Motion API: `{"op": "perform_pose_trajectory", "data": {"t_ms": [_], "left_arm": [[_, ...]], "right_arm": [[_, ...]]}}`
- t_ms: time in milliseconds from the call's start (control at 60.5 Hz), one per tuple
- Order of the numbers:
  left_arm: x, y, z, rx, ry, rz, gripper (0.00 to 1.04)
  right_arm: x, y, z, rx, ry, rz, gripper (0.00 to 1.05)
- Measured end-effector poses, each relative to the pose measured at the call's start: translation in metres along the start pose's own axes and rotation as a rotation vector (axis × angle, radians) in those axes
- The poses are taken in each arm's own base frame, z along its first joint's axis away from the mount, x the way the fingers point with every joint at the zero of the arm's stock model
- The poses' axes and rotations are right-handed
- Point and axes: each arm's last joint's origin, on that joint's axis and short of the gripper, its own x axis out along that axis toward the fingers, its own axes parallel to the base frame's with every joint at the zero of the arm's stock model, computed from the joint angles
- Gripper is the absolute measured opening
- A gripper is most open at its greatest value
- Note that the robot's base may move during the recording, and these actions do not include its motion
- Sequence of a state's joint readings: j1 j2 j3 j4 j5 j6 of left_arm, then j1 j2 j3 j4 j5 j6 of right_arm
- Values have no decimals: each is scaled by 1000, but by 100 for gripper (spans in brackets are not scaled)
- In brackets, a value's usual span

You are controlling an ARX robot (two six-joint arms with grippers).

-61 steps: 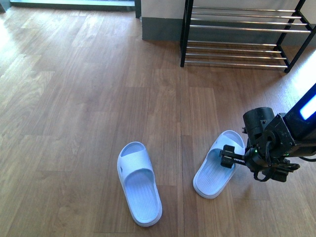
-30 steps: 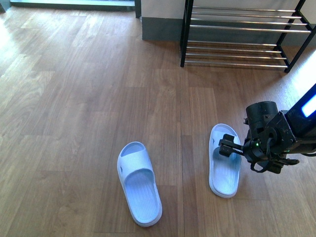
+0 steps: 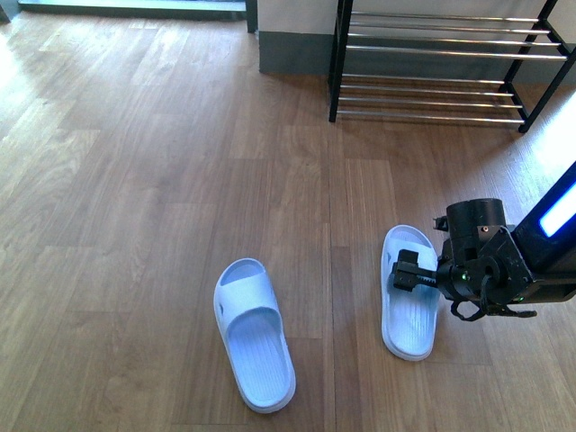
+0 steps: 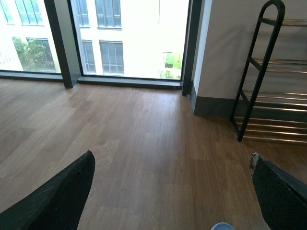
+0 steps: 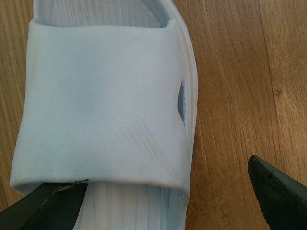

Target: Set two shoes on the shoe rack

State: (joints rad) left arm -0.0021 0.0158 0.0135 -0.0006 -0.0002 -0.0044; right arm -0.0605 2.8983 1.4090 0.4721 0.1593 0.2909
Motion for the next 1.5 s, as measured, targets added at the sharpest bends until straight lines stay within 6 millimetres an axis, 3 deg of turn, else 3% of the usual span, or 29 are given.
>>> {"op": "perform_pose_trajectory", "data": {"t_ms": [165, 297, 611, 777, 942, 1074, 1223, 1504], "left_arm": [[0, 0, 0, 0, 0, 0, 95], [0, 0, 0, 0, 0, 0, 95], [0, 0, 0, 0, 0, 0, 95], [0, 0, 0, 0, 0, 0, 95], [0, 0, 0, 0, 0, 0, 95], [0, 0, 0, 0, 0, 0, 95], [0, 0, 0, 0, 0, 0, 95], [0, 0, 0, 0, 0, 0, 95]], "right_arm": [[4, -7, -4, 14, 8, 9, 95], [8, -10, -10, 18, 13, 17, 71], [12, -13, -14, 35, 17, 39, 1], [8, -19, -18, 47, 20, 57, 1], [-10, -25, -13, 58, 6, 76, 1], [-38, -31, 3, 55, -44, 83, 1], [-97, -48, 22, 59, -87, 65, 1], [-204, -75, 29, 75, -184, 76, 1]]}}
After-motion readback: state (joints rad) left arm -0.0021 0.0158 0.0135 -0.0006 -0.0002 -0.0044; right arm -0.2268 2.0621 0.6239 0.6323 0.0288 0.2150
